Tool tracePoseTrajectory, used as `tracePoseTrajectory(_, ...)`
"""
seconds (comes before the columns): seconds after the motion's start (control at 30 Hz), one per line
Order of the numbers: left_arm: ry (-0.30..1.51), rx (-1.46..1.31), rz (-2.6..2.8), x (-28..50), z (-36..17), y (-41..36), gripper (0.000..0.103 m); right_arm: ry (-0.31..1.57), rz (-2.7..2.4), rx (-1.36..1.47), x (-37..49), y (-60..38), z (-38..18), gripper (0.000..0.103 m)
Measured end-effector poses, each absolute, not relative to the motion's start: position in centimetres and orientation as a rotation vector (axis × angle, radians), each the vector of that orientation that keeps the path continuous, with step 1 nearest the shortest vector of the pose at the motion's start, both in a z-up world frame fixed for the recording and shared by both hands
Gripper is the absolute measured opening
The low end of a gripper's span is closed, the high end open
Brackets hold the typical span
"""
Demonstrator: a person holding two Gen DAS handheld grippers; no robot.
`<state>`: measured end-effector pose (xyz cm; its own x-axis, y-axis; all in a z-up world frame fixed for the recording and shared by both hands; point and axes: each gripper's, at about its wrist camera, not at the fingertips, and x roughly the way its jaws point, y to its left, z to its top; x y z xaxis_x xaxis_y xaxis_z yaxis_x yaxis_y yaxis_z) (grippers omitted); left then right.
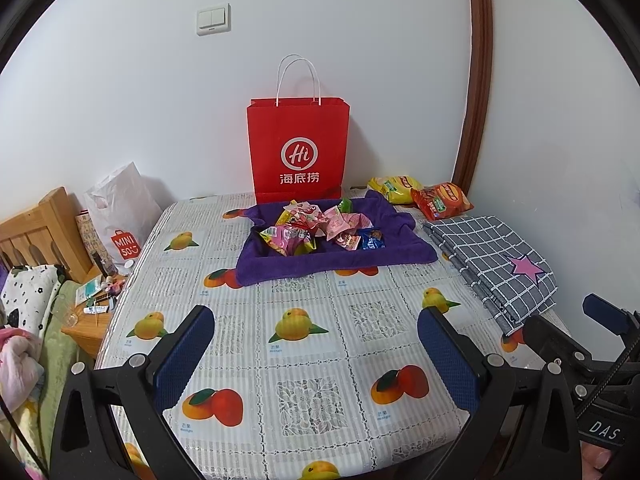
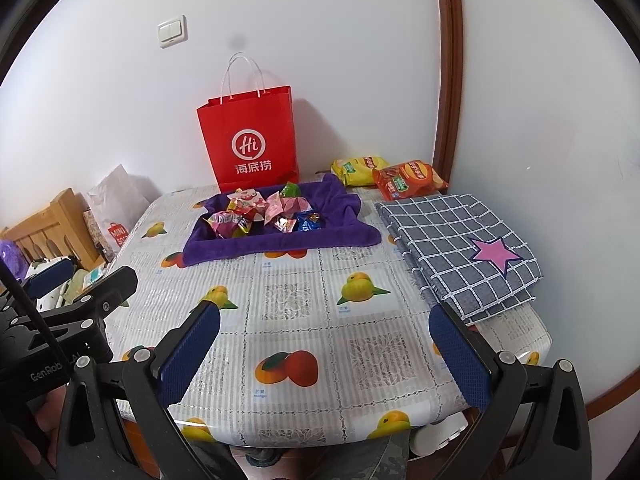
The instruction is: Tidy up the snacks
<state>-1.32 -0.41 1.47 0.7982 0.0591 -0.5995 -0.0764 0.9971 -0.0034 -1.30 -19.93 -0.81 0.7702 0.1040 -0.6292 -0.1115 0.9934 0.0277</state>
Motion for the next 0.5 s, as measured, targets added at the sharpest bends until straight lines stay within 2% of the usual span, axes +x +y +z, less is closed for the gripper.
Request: tracePoseTrajectory(0.5, 0.642, -0.030, 0.074, -1.36, 1.46, -0.48, 0.103, 0.679, 0.119, -0.011, -1.43, -19.80, -0.64, 0.103)
